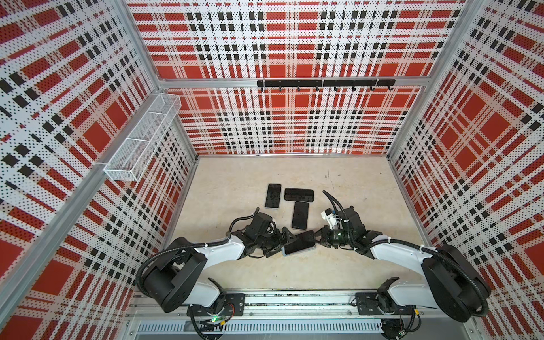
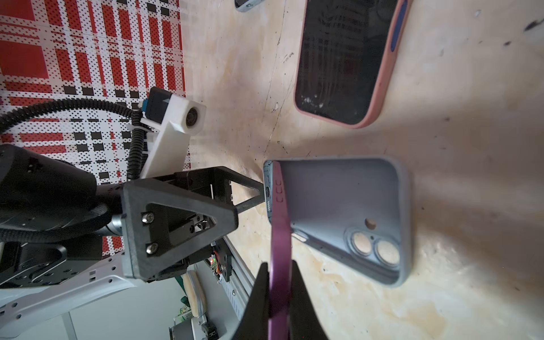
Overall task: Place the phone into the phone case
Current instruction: 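Lower the black phone into the light-blue case with the right gripper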
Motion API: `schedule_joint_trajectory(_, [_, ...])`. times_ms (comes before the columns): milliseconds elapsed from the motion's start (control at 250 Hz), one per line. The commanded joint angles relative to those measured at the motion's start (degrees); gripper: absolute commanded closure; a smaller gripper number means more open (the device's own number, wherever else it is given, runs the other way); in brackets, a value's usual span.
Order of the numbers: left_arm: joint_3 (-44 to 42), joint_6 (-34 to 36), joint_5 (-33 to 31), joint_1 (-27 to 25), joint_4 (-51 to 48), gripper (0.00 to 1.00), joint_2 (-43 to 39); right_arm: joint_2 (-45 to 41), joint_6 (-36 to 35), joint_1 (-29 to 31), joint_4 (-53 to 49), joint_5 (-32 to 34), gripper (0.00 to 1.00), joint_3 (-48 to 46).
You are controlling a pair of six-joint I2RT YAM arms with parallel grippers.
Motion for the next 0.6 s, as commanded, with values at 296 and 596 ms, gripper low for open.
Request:
schedule_joint_trajectory(296, [0.3, 0.9, 1.0, 2.4, 1.2, 0.0, 3.2, 10.4, -2.8, 0.3, 3.5, -5.0, 1.0, 0.3])
schedule_joint_trajectory(596, [4.8, 4.8, -0.1, 3.4, -0.9, 0.0, 4.9, 14.6, -5.3, 0.4, 1.5, -5.8, 1.0, 2.5])
